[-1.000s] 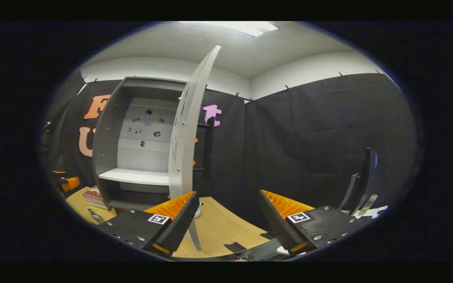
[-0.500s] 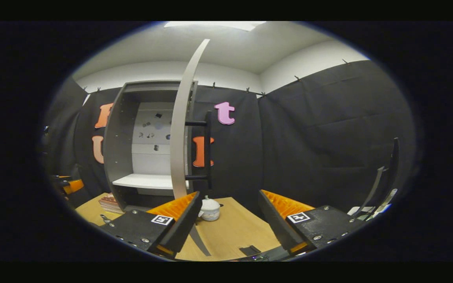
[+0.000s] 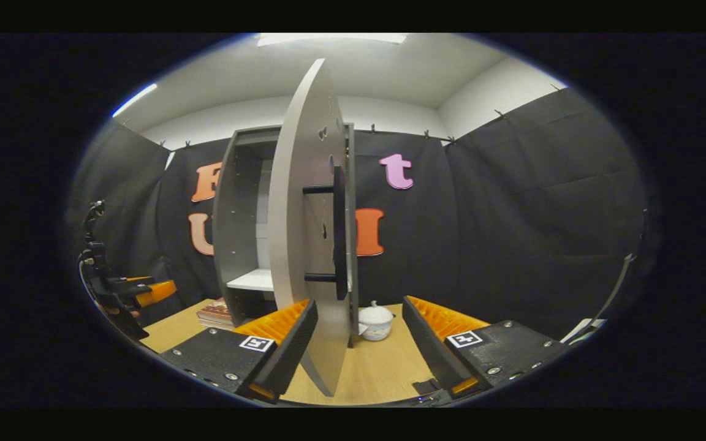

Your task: Open the cabinet door with the right hand, grasp the bottle in the cabinet with the left hand and place it on the coaster, then close the cabinet door with the right hand.

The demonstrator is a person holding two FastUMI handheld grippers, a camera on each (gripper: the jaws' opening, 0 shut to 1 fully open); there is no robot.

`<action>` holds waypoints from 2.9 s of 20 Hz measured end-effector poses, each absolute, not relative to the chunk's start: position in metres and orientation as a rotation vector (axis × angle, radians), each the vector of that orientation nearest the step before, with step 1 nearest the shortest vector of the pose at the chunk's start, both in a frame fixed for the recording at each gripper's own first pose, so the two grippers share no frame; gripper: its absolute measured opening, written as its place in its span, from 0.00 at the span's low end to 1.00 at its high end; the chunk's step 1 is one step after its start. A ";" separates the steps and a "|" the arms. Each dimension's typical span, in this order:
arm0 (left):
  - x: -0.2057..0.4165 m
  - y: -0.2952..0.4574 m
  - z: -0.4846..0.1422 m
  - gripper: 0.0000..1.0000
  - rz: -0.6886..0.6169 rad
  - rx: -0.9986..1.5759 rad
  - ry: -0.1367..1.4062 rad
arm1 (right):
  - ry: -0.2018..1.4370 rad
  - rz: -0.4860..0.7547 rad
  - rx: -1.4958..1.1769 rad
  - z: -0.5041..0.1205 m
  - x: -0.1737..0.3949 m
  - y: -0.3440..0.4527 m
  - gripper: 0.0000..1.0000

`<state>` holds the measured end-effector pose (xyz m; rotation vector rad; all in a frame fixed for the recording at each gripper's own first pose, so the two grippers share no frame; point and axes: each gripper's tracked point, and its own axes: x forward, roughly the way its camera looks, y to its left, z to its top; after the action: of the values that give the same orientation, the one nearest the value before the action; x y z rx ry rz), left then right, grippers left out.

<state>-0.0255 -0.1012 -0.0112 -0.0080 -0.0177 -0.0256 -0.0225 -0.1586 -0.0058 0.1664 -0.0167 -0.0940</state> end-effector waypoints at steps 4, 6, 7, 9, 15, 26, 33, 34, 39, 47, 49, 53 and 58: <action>-0.031 -0.091 -0.015 0.93 0.007 0.003 -0.012 | -0.009 0.005 0.163 -0.002 -0.009 -0.125 0.96; -0.036 -0.085 -0.017 0.93 0.025 0.004 -0.006 | -0.008 0.052 0.165 0.000 0.000 -0.106 0.86; -0.038 -0.081 -0.016 0.93 0.035 0.005 -0.006 | -0.008 0.077 0.170 0.002 0.008 -0.095 0.85; -0.041 -0.071 -0.014 0.93 0.057 0.011 -0.013 | -0.014 0.130 0.173 0.008 0.016 -0.077 0.83; -0.032 -0.042 -0.015 0.93 0.091 0.025 -0.015 | -0.014 0.247 0.175 0.024 0.054 -0.024 0.72; 0.023 0.003 -0.016 0.93 0.028 0.001 -0.010 | 0.018 0.247 0.208 0.021 0.114 0.046 0.30; 0.051 0.021 -0.017 0.93 -0.055 -0.009 -0.010 | 0.019 0.153 0.178 0.025 0.164 0.069 0.34; 0.054 0.023 -0.017 0.93 -0.063 -0.009 -0.005 | 0.022 0.142 0.172 0.025 0.171 0.073 0.34; 0.063 0.026 -0.019 0.93 -0.092 -0.024 0.013 | 0.028 0.126 0.160 0.026 0.197 0.082 0.31; 0.074 0.024 -0.011 0.93 -0.045 -0.032 -0.003 | 0.042 0.204 0.168 0.027 0.235 0.101 0.34; 0.073 0.024 -0.015 0.94 -0.029 -0.032 0.001 | 0.035 0.217 0.152 0.027 0.244 0.104 0.34; 0.075 0.020 -0.018 0.94 -0.006 -0.035 0.013 | 0.037 0.245 0.144 0.026 0.249 0.103 0.36; 0.076 0.018 -0.017 0.93 0.010 -0.022 0.021 | 0.044 0.296 0.188 0.029 0.252 0.110 0.44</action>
<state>0.0755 0.0181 -0.0170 -0.0216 0.0206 0.0097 0.2523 0.1095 0.0286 0.1879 0.0442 0.2957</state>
